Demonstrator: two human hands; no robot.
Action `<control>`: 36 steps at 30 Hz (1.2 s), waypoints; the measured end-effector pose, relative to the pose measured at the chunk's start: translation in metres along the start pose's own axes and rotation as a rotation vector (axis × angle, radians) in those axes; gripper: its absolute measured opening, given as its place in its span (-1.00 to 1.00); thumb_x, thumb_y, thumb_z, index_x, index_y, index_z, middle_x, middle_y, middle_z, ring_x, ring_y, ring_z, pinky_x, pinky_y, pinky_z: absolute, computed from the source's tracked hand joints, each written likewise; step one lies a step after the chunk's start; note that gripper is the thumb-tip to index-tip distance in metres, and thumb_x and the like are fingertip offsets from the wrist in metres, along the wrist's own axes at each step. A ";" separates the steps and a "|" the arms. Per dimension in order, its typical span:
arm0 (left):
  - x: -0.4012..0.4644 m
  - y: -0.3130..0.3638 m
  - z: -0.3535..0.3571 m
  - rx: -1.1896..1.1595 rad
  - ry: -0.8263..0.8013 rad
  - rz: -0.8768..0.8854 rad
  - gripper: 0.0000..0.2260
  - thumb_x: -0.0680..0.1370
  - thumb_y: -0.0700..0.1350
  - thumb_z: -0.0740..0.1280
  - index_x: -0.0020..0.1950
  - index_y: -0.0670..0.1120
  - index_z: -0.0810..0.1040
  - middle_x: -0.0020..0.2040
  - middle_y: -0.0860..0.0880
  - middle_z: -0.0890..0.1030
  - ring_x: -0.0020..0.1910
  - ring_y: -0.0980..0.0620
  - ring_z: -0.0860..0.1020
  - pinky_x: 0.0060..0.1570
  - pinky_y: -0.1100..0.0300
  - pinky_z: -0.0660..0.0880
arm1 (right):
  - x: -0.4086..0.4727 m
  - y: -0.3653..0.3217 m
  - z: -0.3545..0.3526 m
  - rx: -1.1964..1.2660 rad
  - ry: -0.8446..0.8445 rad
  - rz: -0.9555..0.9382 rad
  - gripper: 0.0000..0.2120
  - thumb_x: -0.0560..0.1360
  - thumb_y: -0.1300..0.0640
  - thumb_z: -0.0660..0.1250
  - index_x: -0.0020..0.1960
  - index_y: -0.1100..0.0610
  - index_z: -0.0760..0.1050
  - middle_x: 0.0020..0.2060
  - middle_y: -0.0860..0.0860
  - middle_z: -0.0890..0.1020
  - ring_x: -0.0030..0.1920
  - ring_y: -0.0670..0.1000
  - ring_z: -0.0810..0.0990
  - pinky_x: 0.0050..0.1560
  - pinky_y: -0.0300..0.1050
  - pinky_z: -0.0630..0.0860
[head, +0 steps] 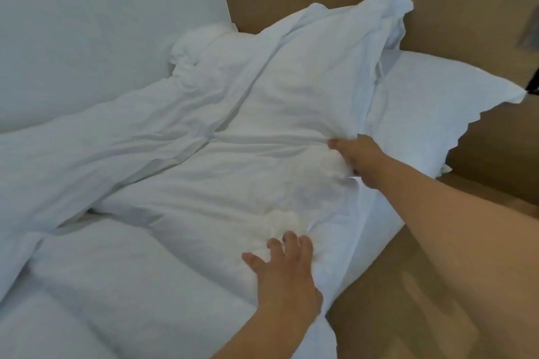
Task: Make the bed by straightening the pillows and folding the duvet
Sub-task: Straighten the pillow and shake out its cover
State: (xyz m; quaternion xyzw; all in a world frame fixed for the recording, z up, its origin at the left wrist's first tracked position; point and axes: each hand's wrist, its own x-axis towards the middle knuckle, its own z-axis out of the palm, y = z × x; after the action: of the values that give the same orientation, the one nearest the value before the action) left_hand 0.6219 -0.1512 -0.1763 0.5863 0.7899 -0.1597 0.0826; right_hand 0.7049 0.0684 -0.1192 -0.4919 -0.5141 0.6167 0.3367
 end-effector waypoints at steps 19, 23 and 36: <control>-0.089 -0.076 0.038 -0.002 0.093 0.067 -0.07 0.38 0.28 0.29 0.49 0.17 -0.31 0.49 -0.01 -0.26 0.53 -0.20 -0.20 0.29 -0.44 0.05 | -0.112 0.091 0.026 0.307 0.041 0.427 -0.55 0.50 0.03 0.41 0.27 0.26 0.44 -0.15 0.08 0.59 -0.19 0.06 0.55 -0.30 -0.08 0.46; -0.100 -0.103 0.053 -0.002 0.320 0.320 -0.46 0.20 0.14 0.37 0.09 -0.07 0.37 0.10 -0.13 0.37 0.00 -0.25 0.53 -0.10 -0.18 0.49 | -0.146 0.112 0.028 0.408 -0.162 0.548 -0.42 0.30 -0.23 0.50 0.17 0.11 0.56 0.02 0.09 0.69 0.06 0.11 0.64 0.10 0.09 0.53; -0.090 -0.123 0.006 0.084 -0.194 0.301 -0.98 0.50 -0.06 0.19 -0.11 0.02 0.39 0.02 -0.06 0.59 0.02 -0.11 0.54 -0.13 0.15 0.34 | -0.181 0.129 0.017 -0.236 -0.381 0.701 -0.38 0.49 0.08 0.43 0.46 0.18 0.26 0.12 0.12 0.56 0.02 0.12 0.56 0.11 0.05 0.50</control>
State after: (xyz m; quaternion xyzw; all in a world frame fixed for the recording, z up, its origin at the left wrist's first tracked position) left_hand 0.5310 -0.2662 -0.1342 0.6828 0.6741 -0.2341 0.1569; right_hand 0.7532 -0.1348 -0.1966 -0.5495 -0.4357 0.7109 -0.0536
